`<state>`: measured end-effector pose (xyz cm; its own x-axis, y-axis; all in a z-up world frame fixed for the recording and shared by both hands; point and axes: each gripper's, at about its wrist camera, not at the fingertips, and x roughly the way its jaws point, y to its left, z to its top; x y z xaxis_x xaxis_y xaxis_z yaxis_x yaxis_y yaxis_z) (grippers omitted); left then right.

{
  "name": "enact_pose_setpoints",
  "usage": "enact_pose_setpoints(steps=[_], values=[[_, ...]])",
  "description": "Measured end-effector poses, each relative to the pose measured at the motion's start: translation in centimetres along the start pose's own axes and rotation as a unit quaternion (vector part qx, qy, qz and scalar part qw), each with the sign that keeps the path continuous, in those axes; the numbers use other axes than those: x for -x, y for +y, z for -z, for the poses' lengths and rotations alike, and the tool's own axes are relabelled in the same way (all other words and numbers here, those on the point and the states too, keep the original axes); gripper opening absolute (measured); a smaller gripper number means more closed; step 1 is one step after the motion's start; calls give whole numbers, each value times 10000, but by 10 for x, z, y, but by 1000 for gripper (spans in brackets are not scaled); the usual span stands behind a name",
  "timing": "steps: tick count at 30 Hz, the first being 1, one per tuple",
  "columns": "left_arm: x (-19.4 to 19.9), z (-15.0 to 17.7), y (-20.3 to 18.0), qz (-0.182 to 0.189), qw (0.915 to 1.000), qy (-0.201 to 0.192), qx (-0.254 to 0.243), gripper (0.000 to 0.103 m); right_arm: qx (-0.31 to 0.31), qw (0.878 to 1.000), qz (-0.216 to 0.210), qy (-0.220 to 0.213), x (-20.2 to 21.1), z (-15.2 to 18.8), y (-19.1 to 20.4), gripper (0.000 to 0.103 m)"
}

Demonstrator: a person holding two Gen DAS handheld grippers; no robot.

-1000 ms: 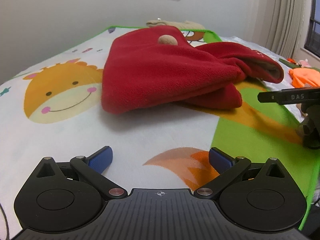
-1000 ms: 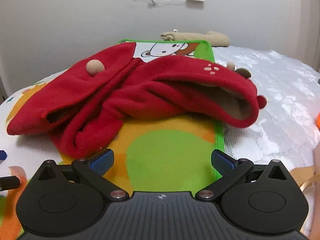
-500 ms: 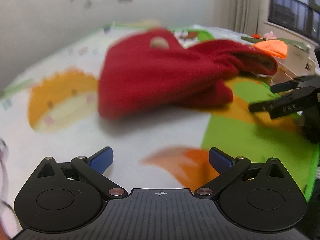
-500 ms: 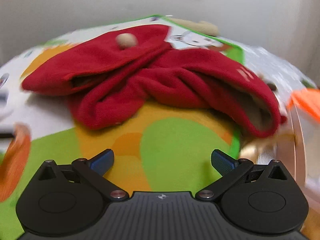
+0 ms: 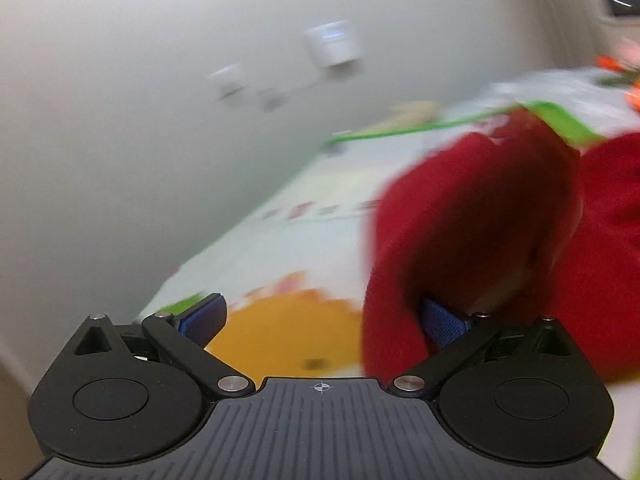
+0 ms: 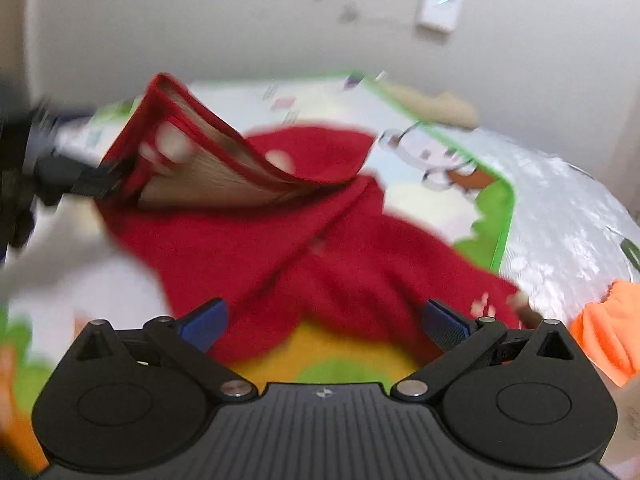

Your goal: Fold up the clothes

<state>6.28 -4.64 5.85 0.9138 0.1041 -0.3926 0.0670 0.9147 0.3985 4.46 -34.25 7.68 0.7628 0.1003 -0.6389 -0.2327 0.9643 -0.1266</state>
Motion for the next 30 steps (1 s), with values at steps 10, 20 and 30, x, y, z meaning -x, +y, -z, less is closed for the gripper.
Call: enact_pose_setpoints(steps=[10, 20, 30], values=[[-35, 56, 79, -464, 9923, 1019, 531, 103, -100, 9998, 120, 137, -122, -71, 55, 103], [-21, 47, 111, 1133, 9780, 449, 1695, 103, -590, 9915, -991, 603, -103, -16, 63, 103], [-121, 59, 113, 1064, 9591, 1725, 1975, 103, -1376, 9823, -1122, 598, -71, 14, 37, 103]])
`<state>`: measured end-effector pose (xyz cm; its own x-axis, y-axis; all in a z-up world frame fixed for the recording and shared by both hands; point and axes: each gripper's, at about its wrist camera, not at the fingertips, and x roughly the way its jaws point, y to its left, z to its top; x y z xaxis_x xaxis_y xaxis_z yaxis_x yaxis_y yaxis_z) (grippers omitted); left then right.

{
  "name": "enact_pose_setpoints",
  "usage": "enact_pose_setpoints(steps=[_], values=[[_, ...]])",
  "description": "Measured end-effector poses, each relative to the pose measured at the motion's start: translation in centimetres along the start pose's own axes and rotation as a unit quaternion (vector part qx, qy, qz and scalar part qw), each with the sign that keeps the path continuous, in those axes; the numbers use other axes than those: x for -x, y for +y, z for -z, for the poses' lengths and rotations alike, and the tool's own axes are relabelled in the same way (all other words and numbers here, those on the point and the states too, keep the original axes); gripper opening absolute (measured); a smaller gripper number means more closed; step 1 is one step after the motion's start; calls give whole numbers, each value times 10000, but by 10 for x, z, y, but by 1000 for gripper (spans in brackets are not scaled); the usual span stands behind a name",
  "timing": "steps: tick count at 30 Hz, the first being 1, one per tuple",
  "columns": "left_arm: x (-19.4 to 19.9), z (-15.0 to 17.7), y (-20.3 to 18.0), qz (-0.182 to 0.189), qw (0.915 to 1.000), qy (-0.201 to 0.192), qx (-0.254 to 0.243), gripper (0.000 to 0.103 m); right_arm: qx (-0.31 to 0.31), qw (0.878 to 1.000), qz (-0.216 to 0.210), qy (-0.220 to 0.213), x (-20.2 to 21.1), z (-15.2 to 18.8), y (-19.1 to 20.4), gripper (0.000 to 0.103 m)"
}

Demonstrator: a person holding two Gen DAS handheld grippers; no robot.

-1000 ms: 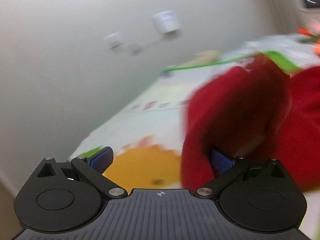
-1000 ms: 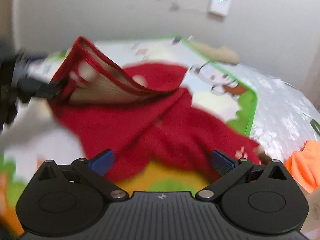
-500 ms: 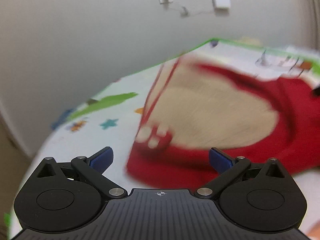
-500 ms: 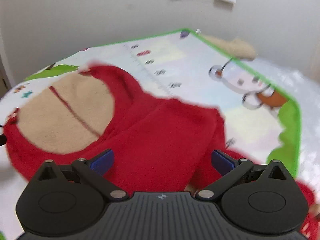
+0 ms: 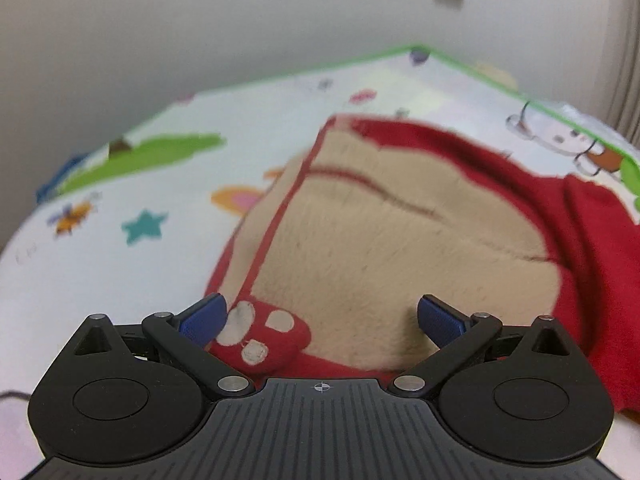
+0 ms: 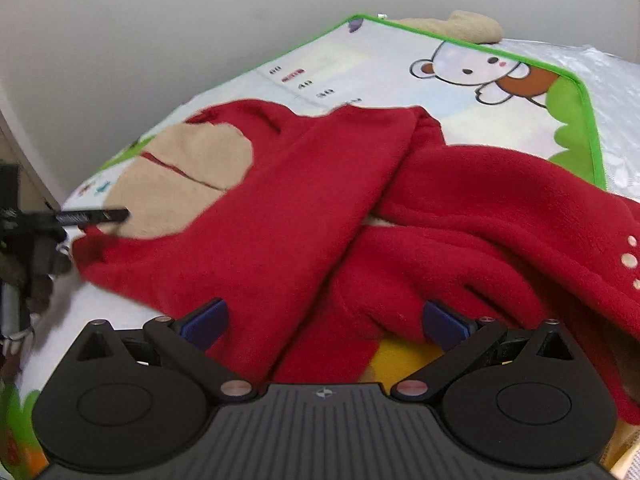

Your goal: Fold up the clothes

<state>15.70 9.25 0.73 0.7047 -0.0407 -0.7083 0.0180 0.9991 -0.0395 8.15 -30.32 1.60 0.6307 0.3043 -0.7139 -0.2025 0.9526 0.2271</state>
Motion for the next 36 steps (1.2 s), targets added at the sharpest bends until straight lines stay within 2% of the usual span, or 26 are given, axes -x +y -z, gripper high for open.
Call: enact_pose_setpoints(steps=[3, 7, 14, 20, 24, 28, 30, 33, 34, 36], values=[[-2, 6, 8, 9, 9996, 222, 145, 103, 347, 9994, -44, 60, -13, -6, 15, 103], [-2, 5, 17, 168, 9988, 320, 328, 103, 646, 9974, 265, 175, -34, -7, 30, 103], [-1, 7, 16, 187, 9993, 225, 238, 103, 360, 9990, 187, 200, -41, -2, 20, 103], [3, 13, 13, 263, 9994, 128, 189, 103, 626, 9972, 263, 328, -39, -7, 26, 103], [27, 28, -3, 834, 9957, 386, -150, 103, 507, 9983, 215, 179, -21, -6, 18, 103], [64, 62, -37, 1479, 9831, 702, -820, 103, 99, 9998, 125, 113, 7, -5, -4, 103], [82, 75, -48, 1770, 9754, 870, -981, 103, -132, 9997, 124, 167, 14, -5, -16, 103], [107, 81, -50, 2287, 9626, 1091, -959, 103, -634, 9974, 169, 301, 15, -4, -39, 103], [115, 77, -47, 2389, 9606, 1102, -892, 103, -816, 9959, 187, 350, 15, -4, -47, 103], [127, 61, -36, 2452, 9622, 983, -661, 103, -1223, 9912, 167, 474, 11, -5, -64, 103]])
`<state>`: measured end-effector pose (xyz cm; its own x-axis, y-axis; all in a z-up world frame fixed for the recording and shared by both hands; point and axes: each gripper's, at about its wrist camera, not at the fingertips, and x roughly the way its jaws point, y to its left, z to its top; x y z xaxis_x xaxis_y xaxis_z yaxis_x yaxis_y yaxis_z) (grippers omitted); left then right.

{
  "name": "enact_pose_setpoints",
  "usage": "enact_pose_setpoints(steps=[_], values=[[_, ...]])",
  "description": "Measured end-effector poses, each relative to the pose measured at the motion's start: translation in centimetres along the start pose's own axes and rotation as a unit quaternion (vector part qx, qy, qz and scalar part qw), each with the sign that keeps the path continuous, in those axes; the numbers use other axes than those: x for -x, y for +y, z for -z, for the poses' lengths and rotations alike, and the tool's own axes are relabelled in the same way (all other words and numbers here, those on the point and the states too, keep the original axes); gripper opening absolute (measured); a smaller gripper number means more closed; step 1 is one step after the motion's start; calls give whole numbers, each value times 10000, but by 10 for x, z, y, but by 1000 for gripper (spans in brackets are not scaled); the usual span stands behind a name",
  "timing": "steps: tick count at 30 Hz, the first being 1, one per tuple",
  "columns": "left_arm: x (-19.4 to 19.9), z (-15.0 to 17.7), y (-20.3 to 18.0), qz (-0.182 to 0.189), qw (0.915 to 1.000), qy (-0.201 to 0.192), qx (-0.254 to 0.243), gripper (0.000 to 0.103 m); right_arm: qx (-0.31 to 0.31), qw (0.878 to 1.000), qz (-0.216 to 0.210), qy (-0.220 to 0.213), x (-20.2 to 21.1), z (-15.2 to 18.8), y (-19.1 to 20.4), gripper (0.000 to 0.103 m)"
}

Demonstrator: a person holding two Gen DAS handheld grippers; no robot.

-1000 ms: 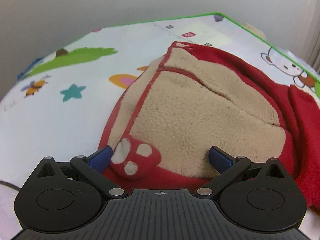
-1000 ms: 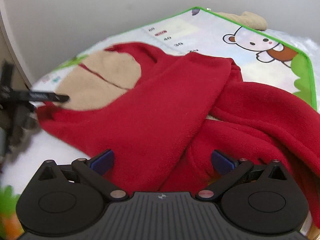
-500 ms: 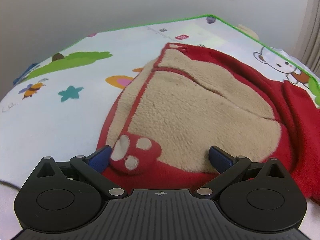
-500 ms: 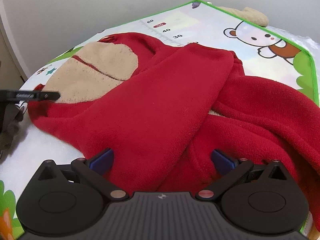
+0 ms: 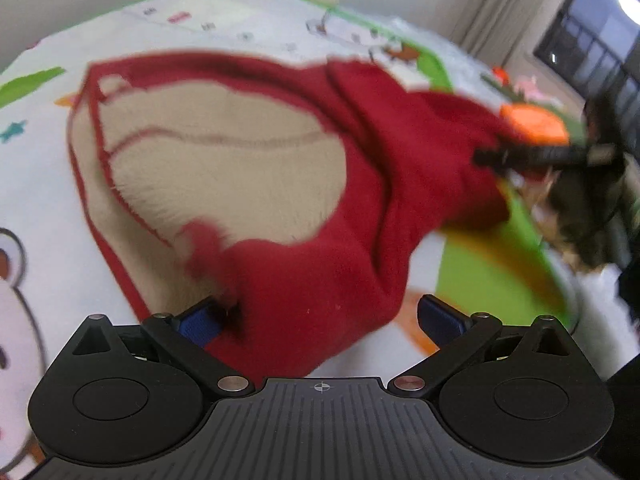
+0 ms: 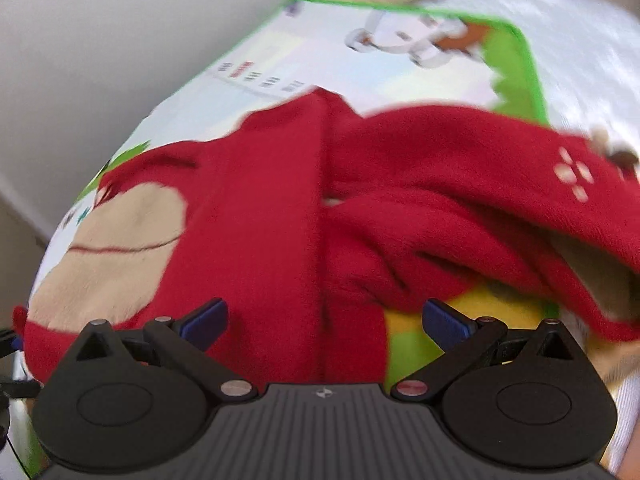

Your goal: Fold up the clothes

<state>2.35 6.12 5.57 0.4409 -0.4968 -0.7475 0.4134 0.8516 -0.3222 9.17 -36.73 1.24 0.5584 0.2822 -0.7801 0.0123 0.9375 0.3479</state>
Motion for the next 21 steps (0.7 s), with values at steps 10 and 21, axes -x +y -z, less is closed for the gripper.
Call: enact_pose_setpoints(steps=[10, 21], values=[[26, -141, 38, -249, 9872, -1558, -221, 103, -1036, 9946, -48, 66, -38, -50, -50, 103], [-180, -231, 86, -1123, 9873, -197, -1106, 103, -1112, 9929, -203, 359, -35, -39, -65, 103]])
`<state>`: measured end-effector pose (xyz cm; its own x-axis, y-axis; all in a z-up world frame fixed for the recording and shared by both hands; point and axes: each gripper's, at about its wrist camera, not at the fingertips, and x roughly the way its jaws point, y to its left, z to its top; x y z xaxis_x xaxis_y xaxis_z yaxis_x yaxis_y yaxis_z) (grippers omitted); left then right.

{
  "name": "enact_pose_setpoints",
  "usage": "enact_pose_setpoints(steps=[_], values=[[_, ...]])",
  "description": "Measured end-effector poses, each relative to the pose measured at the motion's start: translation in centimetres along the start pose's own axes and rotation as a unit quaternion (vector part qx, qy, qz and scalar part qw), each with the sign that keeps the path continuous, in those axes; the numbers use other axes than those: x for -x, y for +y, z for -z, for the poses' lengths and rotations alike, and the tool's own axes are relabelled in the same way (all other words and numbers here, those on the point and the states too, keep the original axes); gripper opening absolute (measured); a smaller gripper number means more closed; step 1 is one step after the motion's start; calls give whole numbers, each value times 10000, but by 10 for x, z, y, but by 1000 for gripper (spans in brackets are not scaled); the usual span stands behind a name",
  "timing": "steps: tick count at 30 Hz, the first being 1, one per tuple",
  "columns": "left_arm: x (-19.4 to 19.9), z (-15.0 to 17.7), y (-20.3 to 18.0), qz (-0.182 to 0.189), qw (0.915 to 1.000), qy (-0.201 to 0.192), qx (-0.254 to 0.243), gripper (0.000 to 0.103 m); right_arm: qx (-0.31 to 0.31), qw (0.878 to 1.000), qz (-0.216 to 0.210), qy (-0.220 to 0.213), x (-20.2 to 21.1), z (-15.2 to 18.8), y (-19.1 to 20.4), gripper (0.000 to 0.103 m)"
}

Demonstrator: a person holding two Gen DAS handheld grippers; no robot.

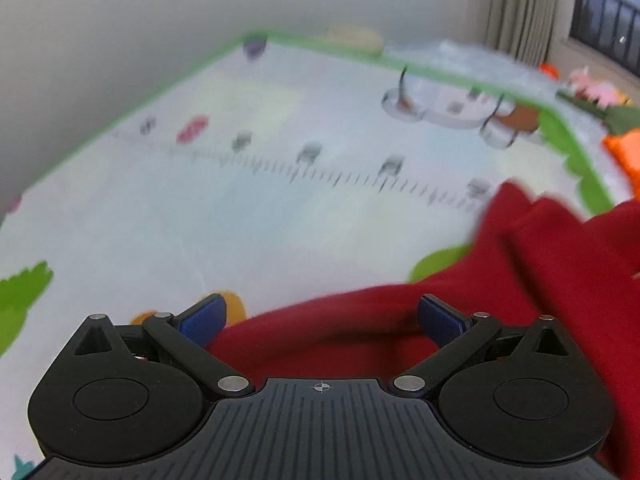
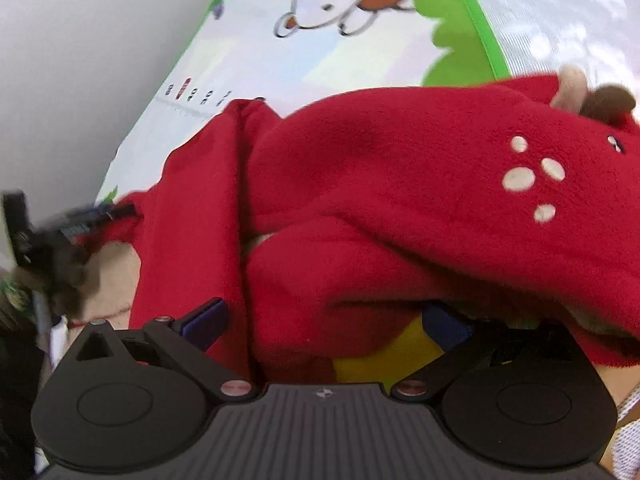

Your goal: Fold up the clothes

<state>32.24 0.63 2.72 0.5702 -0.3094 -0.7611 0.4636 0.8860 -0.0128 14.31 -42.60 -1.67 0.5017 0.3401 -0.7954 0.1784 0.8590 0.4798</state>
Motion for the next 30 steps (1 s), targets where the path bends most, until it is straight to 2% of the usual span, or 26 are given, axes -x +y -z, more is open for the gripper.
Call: enact_pose_setpoints(steps=[2, 4, 8, 12, 15, 17, 19, 23, 25, 27, 28, 30], values=[[-12, 10, 7, 84, 9989, 432, 151, 103, -118, 9999, -80, -26, -3, -11, 1, 103], [-7, 22, 8, 144, 9982, 537, 233, 103, -173, 9996, -171, -113, -6, -25, 6, 103], [20, 45, 6, 257, 9969, 721, 160, 103, 267, 9988, -180, -364, -32, -61, 39, 103], [58, 77, -1, 352, 9931, 918, 635, 103, 1045, 9928, -119, -571, -80, -86, 102, 103], [91, 115, -23, 483, 9913, 950, 767, 103, 1824, 9790, -453, -791, -104, -86, 168, 103], [112, 141, -43, 602, 9899, 927, 884, 103, 2508, 9616, -724, -843, -106, -76, 208, 103], [136, 165, -68, 1037, 9842, 918, 1104, 103, 3255, 9381, -753, -915, -105, -61, 242, 103], [180, 198, -105, 1807, 9723, 827, 1233, 103, 4462, 8790, -41, -1682, -75, -12, 263, 103], [203, 203, -105, 1835, 9740, 467, 1244, 103, 4873, 8480, 350, -2054, -54, 17, 255, 103], [220, 204, -98, 1412, 9827, 66, 1197, 103, 5189, 8279, 600, -2040, -39, 45, 242, 103], [226, 204, -95, 946, 9895, -123, 1084, 103, 5327, 8192, 708, -2002, -33, 58, 235, 103], [225, 206, -95, 70, 9962, -339, 796, 103, 5451, 8170, 808, -1700, -25, 85, 217, 103]])
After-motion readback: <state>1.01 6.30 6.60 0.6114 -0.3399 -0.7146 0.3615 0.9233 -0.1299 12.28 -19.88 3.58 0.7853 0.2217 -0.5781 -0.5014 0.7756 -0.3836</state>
